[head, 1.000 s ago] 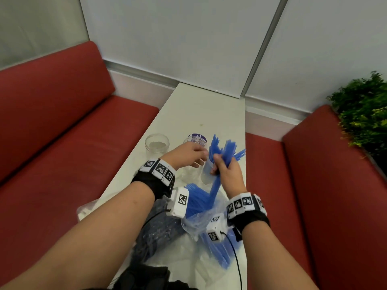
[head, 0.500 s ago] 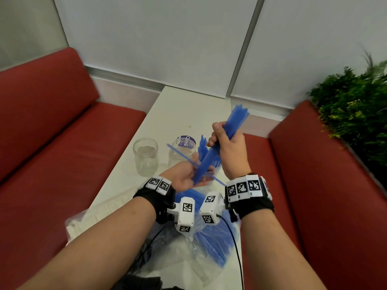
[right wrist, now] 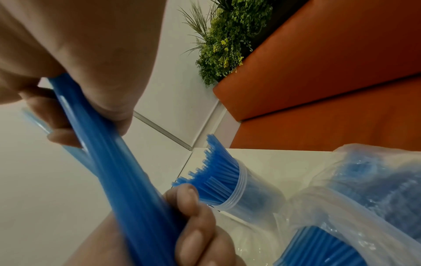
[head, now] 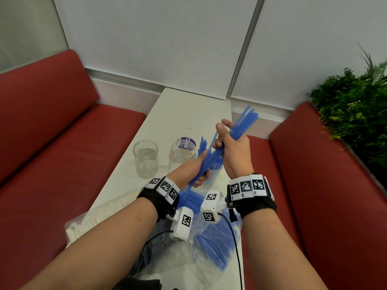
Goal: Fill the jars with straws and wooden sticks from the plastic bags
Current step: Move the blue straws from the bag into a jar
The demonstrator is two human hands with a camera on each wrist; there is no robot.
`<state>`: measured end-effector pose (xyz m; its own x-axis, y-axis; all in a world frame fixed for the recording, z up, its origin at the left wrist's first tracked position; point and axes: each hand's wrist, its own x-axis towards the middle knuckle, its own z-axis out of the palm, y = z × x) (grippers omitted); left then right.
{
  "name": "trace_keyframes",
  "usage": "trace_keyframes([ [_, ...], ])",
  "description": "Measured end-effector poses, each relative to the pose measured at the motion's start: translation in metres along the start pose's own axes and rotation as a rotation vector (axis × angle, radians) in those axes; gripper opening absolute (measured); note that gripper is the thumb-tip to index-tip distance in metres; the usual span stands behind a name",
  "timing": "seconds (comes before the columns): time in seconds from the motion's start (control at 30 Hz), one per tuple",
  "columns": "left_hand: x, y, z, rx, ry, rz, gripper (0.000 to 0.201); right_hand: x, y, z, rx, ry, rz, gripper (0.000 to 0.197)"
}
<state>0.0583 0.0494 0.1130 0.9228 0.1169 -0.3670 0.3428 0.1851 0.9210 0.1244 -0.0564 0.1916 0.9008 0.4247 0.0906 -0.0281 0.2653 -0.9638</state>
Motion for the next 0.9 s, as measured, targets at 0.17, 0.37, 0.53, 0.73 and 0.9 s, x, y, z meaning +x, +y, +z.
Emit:
trace_keyframes([
  [0.17,0.002,-0.001,-0.005,-0.01,0.022,-0.012,0.071,0.004,-0.005,-0.002,-0.043,-0.026,0.08,0.017],
  [0.37,0.008,-0.005,-0.01,-0.065,0.121,-0.017,0.06,0.004,-0.008,0.002,-0.172,-0.031,0.019,0.024],
  [0.53,0.006,-0.028,-0.035,-0.206,0.182,-0.263,0.065,0.01,-0.028,0.01,-0.044,-0.033,-0.112,0.019],
  [0.73,0.011,-0.035,-0.032,-0.934,0.062,-0.261,0.058,0.003,-0.023,0.021,-0.144,-0.078,-0.17,0.015],
  [0.9,0.009,-0.026,-0.027,-0.611,-0.115,-0.274,0.04,-0.003,-0.009,0.021,-0.118,-0.034,-0.133,0.014],
])
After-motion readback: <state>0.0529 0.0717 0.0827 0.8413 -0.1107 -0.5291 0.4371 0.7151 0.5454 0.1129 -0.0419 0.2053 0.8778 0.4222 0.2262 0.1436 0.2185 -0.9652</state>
